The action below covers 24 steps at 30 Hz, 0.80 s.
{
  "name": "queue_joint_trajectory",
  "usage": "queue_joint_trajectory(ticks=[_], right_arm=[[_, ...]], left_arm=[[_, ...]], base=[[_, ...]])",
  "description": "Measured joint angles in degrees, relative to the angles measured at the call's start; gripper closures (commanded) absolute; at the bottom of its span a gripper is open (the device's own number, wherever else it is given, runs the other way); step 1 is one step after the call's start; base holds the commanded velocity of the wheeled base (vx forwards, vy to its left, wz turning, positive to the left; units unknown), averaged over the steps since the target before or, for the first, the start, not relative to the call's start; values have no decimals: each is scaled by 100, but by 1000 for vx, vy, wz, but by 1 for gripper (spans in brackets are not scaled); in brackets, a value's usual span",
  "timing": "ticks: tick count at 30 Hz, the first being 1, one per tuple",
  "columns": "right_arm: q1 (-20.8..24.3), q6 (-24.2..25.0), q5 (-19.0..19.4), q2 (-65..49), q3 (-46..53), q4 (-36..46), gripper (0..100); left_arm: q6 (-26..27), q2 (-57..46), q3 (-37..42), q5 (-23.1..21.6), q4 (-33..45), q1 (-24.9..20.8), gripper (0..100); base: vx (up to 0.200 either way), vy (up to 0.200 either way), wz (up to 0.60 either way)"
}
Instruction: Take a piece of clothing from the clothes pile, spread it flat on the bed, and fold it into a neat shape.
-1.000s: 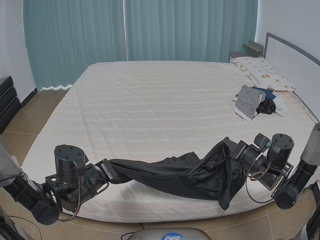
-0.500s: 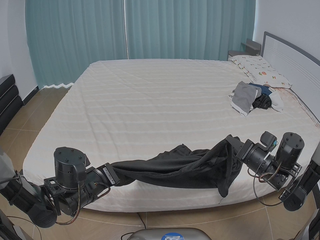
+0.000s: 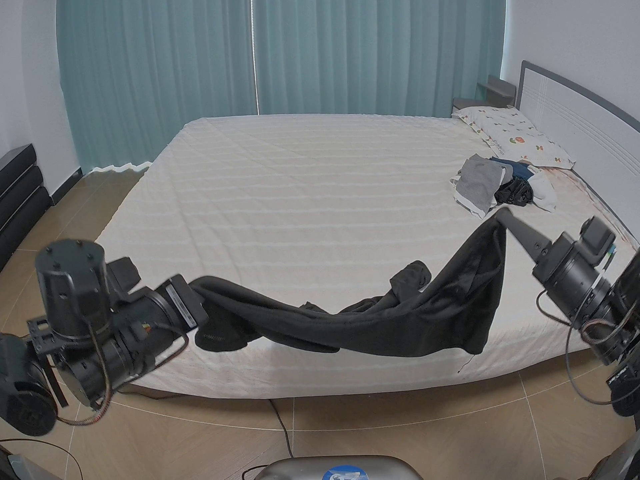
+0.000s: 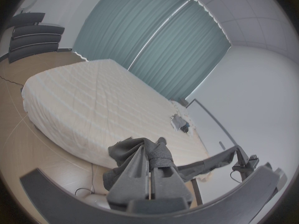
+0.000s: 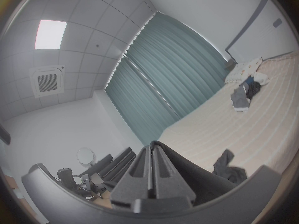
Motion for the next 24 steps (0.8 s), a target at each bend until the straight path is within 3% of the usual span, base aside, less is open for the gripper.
queue_joint_trajectory(ticks=[7, 15, 19, 24], right_arm=[[-185, -33, 50, -936, -1141, 1627, 100], [-546, 44, 11, -1320, -3228, 3629, 100], [-911, 132, -24, -1091, -4077, 4168, 100], [-1477, 196, -87, -356, -4614, 4393, 100]], left_arm=[[7, -569, -973, 6, 973, 197, 100], [-9, -675, -1972, -16, 1640, 573, 100], [-104, -485, -2442, -29, 1922, 755, 100], [-283, -84, -2838, -49, 2076, 958, 100]], base=[[0, 0, 0], [0, 0, 0], [0, 0, 0], [200, 0, 0]])
